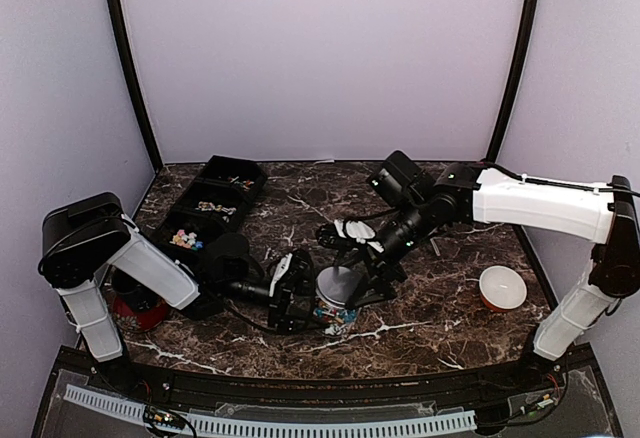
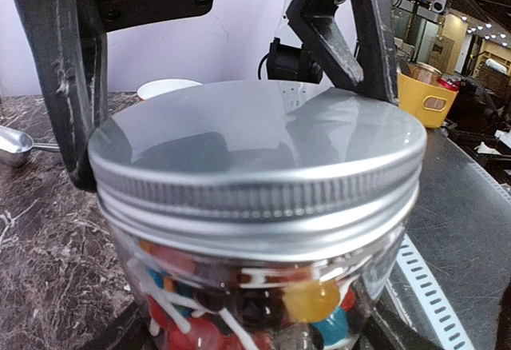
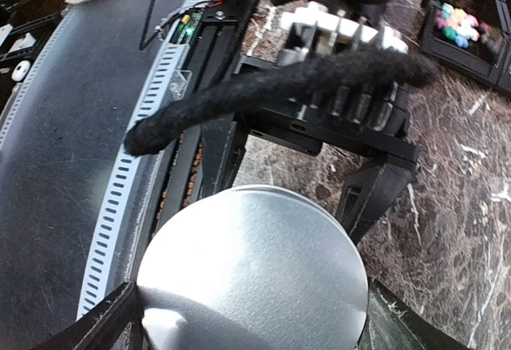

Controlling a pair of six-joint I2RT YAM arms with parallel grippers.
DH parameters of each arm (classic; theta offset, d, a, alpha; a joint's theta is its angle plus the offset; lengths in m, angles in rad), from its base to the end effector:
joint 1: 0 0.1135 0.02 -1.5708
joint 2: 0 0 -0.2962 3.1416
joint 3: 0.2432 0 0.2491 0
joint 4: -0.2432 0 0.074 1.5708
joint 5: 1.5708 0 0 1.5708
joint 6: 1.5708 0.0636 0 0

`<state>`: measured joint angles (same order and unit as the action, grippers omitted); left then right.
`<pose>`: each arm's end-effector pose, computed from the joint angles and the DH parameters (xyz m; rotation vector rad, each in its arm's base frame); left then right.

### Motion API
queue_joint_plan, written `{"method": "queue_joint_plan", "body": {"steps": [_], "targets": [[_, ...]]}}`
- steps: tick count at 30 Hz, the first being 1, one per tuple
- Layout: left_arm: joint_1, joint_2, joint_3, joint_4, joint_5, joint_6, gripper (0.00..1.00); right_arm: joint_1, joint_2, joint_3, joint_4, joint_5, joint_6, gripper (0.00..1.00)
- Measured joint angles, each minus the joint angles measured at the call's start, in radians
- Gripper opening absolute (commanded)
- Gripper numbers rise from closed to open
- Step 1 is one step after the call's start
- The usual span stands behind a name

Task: Pack the candies
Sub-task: Rotate the box lid from the packing box.

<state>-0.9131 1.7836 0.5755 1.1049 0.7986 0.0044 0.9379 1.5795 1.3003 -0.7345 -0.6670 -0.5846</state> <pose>0.1731 -0.2986 0.1861 1.3398 1.2443 -1.3243 0.1676 0.2951 0.2955 -1.9335 1.6646 0.9935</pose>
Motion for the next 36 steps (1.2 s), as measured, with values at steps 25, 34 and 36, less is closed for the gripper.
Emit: {"method": "queue_joint_plan", "body": {"steps": [25,34,36], "targets": [[-0.022,-0.066,-0.020,-0.060,-0.443,0.034,0.69,-0.002,-0.035,-0.075,0.249,0.295,0.403,0.87],[-0.049,-0.068,-0.020,-0.063,-0.608,0.035,0.69,0.006,-0.013,-0.075,0.309,0.393,0.544,0.91],[-0.054,-0.068,-0.020,-0.063,-0.644,0.038,0.69,0.008,-0.010,-0.075,0.322,0.410,0.577,0.92]]}}
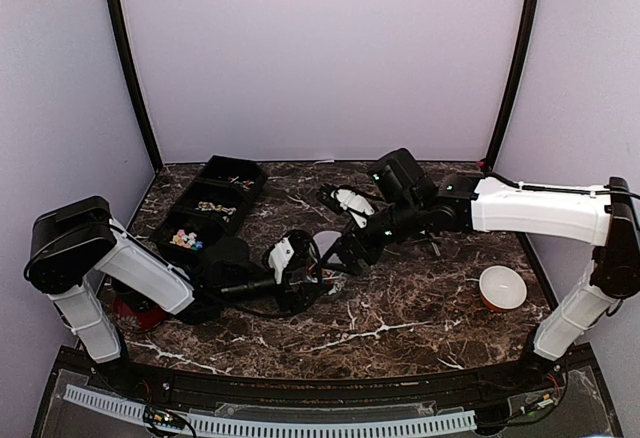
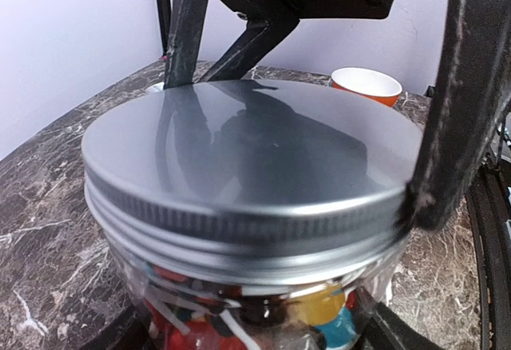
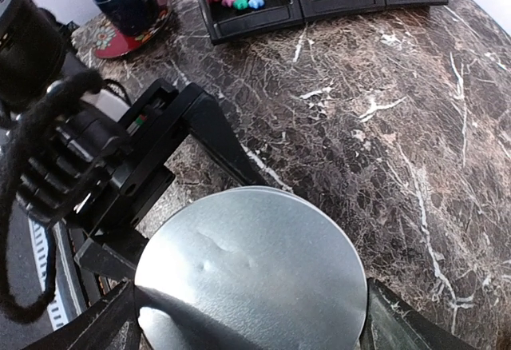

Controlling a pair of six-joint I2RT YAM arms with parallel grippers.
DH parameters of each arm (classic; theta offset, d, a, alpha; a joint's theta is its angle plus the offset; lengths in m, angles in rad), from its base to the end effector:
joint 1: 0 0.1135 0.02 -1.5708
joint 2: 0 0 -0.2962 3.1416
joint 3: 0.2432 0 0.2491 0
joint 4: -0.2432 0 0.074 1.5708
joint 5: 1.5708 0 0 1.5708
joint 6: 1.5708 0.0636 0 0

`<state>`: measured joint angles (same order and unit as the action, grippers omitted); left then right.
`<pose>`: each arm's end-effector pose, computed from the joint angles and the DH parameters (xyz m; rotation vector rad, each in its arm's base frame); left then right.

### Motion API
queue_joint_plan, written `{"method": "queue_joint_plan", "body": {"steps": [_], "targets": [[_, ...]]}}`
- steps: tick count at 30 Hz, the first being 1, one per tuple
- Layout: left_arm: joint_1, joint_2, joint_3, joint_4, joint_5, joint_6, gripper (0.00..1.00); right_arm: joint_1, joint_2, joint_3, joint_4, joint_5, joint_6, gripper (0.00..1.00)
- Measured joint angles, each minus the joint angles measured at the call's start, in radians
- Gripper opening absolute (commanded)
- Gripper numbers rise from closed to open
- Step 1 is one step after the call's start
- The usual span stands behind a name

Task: Pack the candies
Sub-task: Rotate the box lid from the packing box.

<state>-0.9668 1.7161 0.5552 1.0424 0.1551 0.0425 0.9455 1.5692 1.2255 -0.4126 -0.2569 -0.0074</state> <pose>0.1908 -0.2938 0.1926 0.9531 1.4753 -0.8157 0.2011 0.3062 0.2917 -1.2300 2.0892 0.7509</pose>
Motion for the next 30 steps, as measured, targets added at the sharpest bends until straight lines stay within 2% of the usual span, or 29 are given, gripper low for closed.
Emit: {"method": "queue_joint_plan", "body": {"steps": [10,30], "targets": [[-0.007,-0.013,-0.002,0.006,-0.086,0.003,0.69,0.004,0.001,0.001,0.020,0.038,0.073,0.98],[-0.014,-0.032,-0.007,0.010,-0.097,0.007,0.69,0.032,-0.074,-0.049,0.003,0.052,0.065,0.98]]}}
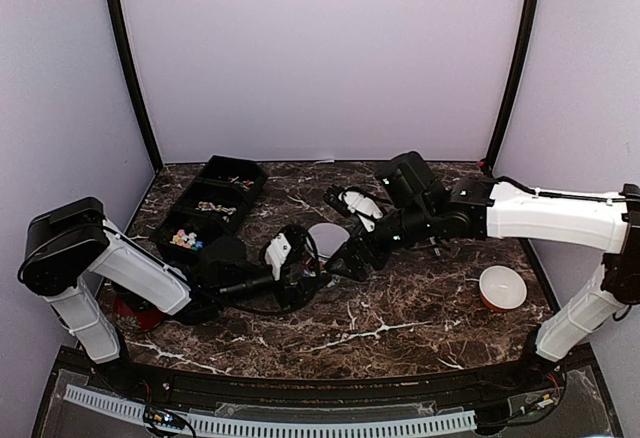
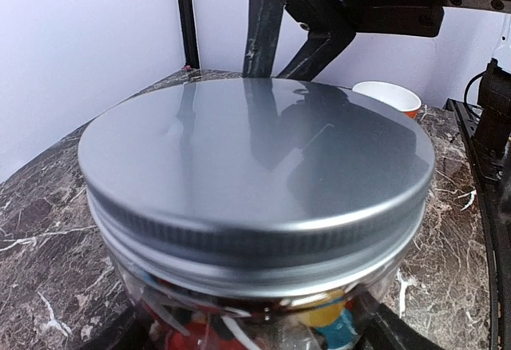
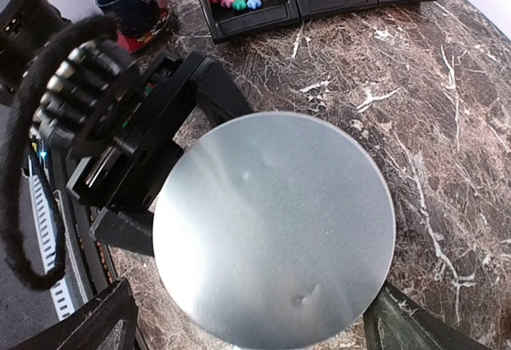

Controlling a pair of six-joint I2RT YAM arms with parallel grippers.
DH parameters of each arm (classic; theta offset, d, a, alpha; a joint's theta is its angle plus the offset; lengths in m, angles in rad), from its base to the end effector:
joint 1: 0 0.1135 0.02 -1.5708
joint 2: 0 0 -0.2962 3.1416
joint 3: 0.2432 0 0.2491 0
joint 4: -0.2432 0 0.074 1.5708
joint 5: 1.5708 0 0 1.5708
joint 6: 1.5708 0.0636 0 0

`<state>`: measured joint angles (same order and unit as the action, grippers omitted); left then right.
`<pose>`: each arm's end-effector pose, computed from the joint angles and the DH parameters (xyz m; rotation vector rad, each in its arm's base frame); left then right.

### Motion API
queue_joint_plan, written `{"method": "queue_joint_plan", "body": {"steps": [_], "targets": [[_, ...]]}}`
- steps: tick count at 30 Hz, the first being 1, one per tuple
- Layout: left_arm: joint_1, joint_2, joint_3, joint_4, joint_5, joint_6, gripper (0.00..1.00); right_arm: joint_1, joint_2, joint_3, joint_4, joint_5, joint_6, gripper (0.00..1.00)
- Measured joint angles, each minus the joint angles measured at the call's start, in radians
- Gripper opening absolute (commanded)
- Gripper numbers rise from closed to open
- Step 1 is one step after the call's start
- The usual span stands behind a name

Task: Pack the candies
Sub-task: Rotate the box lid from the packing box.

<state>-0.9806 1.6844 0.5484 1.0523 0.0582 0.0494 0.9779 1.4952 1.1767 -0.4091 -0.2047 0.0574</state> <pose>0.1899 -0.2902 0.2023 0.8817 1.4650 -0.7501 0.1836 0.2957 0.2995 -1.1652 2.1014 0.7469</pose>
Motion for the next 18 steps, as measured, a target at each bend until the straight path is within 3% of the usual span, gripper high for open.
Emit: {"method": "queue_joint_plan", "body": {"steps": [12,18], "targets": [[0.055,-0.017,-0.010,0.025,-0.025,-0.016,0.69,0.101,-0.056,-0.051,-0.083,-0.138,-0.061,0.97],[0.056,-0.017,-0.035,0.071,0.086,-0.016,0.69,0.098,-0.152,-0.055,-0.166,-0.109,-0.175,0.97]]}}
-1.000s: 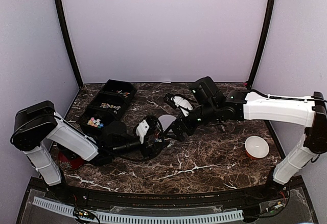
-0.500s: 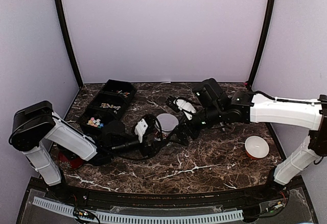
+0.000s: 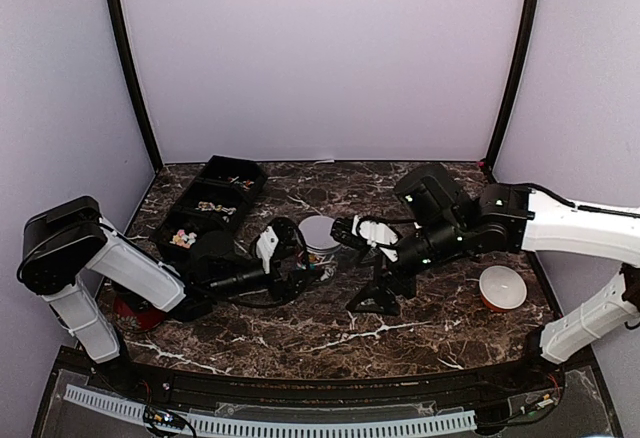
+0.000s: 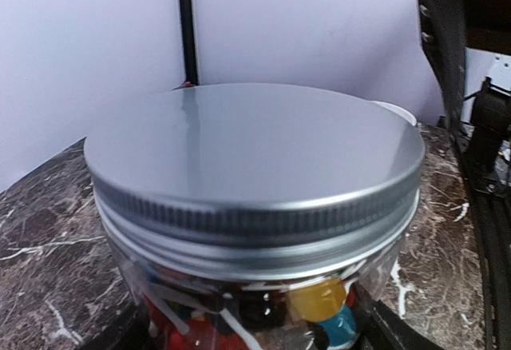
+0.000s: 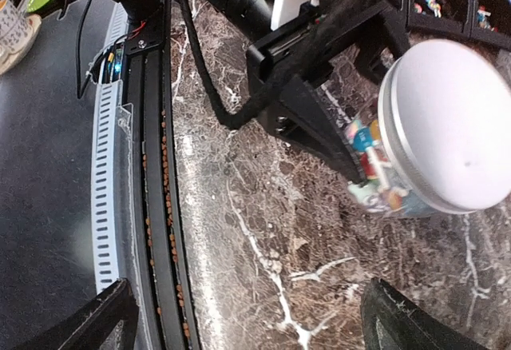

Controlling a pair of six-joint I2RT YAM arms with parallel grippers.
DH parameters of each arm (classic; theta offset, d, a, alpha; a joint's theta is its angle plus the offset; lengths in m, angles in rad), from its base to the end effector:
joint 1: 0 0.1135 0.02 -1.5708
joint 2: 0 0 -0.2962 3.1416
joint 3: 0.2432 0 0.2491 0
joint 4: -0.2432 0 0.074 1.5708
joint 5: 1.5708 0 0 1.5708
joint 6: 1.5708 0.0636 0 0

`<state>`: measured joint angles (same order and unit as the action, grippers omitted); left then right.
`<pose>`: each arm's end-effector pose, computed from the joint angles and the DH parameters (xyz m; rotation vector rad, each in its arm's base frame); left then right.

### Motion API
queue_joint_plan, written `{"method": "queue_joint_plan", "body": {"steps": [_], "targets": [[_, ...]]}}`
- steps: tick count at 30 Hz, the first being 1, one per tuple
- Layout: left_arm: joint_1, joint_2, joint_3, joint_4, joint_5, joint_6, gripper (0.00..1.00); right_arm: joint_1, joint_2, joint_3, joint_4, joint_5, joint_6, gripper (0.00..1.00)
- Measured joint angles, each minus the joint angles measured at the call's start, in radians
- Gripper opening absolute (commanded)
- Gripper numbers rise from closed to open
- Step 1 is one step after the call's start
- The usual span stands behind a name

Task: Pack the candies
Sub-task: Rotate the box lid from the packing box.

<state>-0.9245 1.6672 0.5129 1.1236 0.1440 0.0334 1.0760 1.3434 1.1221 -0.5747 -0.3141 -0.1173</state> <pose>0.1963 -0.2754 0.2073 0.8665 1.4171 -0.8003 0.1234 0.2701 0.3114 -1.5209 1.9549 0.8124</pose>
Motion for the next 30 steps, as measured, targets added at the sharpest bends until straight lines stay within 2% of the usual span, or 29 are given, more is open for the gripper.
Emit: {"method": "queue_joint_plan", "body": {"steps": [9,17,23,30], "targets": [[0.000,0.003,-0.002,0.039,0.384,-0.018,0.68,-0.041,-0.097,0.016,-0.061,0.037,-0.274,0.97],[0.000,0.057,0.027,0.048,0.693,-0.041,0.68,-0.049,-0.032,0.124,-0.116,-0.095,-0.477,0.97],[0.000,0.072,0.056,0.048,0.808,-0.055,0.68,-0.046,0.039,0.161,-0.137,-0.204,-0.566,0.97],[0.000,0.087,0.080,0.037,0.876,-0.067,0.68,-0.038,0.105,0.165,-0.159,-0.279,-0.621,0.97]]}}
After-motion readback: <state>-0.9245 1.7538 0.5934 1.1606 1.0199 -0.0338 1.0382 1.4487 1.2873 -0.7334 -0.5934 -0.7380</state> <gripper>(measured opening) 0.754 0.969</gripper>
